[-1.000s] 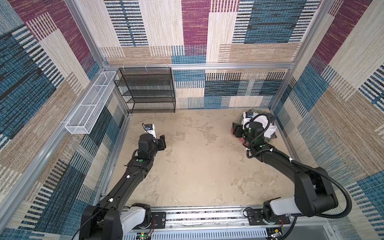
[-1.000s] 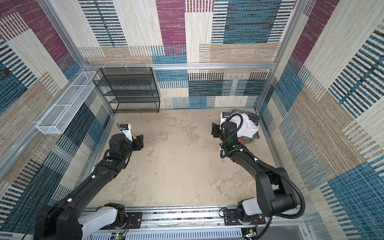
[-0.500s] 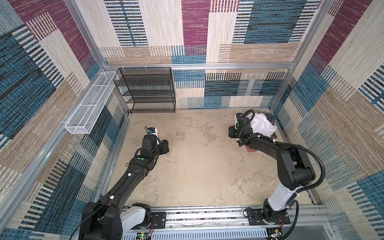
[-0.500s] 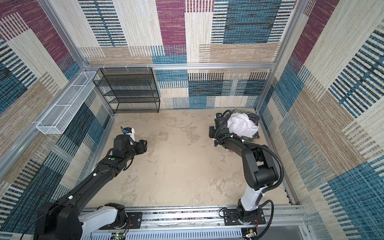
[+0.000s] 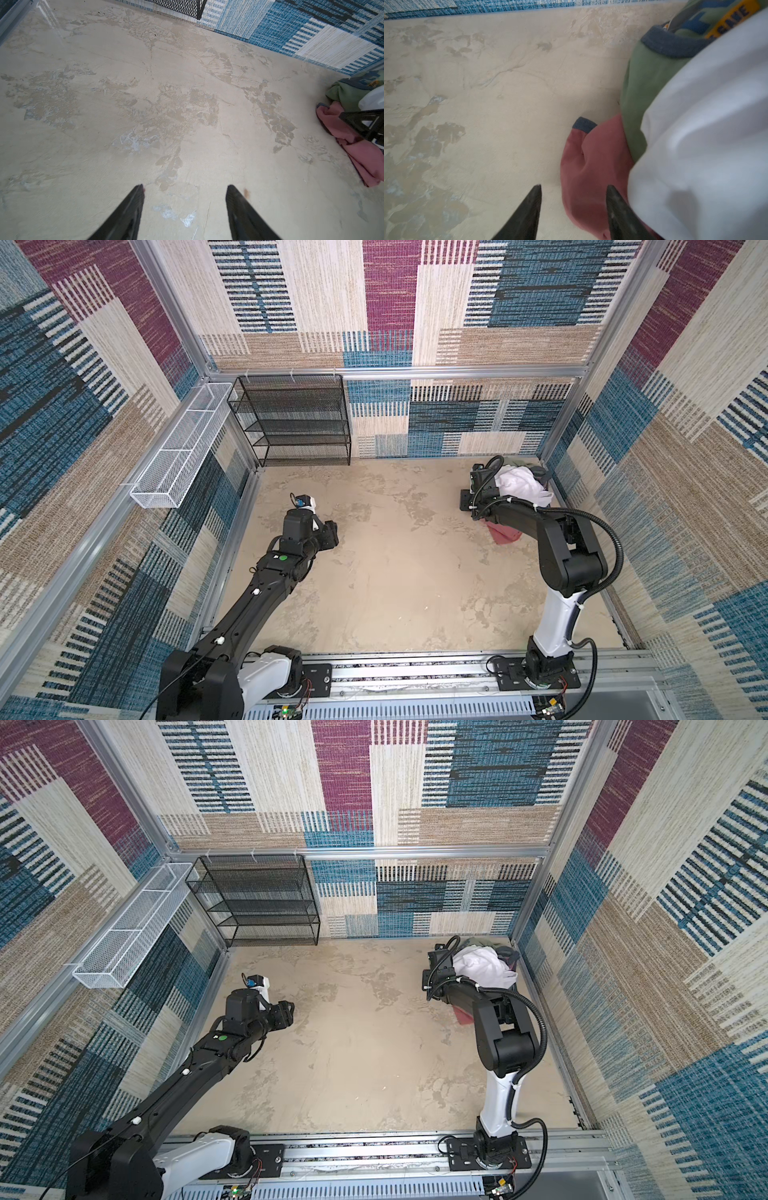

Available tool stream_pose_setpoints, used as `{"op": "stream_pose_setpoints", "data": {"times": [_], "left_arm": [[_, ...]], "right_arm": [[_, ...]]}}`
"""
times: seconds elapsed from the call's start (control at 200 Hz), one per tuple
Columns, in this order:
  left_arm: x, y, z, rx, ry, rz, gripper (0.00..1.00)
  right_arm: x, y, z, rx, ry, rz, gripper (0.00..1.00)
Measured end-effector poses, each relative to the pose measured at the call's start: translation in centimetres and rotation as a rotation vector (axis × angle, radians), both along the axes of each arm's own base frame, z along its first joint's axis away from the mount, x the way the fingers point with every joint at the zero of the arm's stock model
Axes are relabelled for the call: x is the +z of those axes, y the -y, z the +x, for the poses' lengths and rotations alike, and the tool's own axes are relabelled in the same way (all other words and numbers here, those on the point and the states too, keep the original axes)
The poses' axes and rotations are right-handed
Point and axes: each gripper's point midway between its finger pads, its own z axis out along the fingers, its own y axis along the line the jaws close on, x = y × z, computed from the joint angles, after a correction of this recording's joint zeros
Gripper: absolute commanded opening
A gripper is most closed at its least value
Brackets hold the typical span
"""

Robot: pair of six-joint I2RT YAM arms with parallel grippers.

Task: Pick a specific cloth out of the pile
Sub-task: 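Reach the right gripper into the clothes pile and grasp the pink shirt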

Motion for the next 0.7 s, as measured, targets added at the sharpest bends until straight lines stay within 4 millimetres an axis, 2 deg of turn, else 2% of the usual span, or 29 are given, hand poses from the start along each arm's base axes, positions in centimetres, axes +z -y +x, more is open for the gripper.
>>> {"op": "stream_pose_setpoints", "data": {"times": [0.145, 0.32, 0.566, 0.626, 0.701], "left_arm": [[0.0, 0.0, -0.1, -0.005, -0.001, 0.007, 0.66], [-0.1, -0.1, -0.3, -0.011, -0.009, 0.018, 0.66], [-0.1, 0.0, -0.2, -0.013, -0.012, 0.021, 0.66], [-0.2, 0.0, -0.2, -0.014, -0.013, 0.021, 0.65], [-0.2, 0.0, -0.2, -0.014, -0.014, 0.021, 0.65]], "right_arm": [[-1.1, 0.4, 0.3, -0.017, -0.028, -0.026, 0.47], [-1.5, 0.9, 0.9, -0.042, -0.027, -0.053, 0.37], [-2.3, 1.6, 1.2, -0.075, -0.037, -0.092, 0.35], [-2.4, 1.7, 1.4, -0.079, -0.038, -0.098, 0.30], [-2.6, 1.8, 1.5, -0.082, -0.039, -0.107, 0.17]]}}
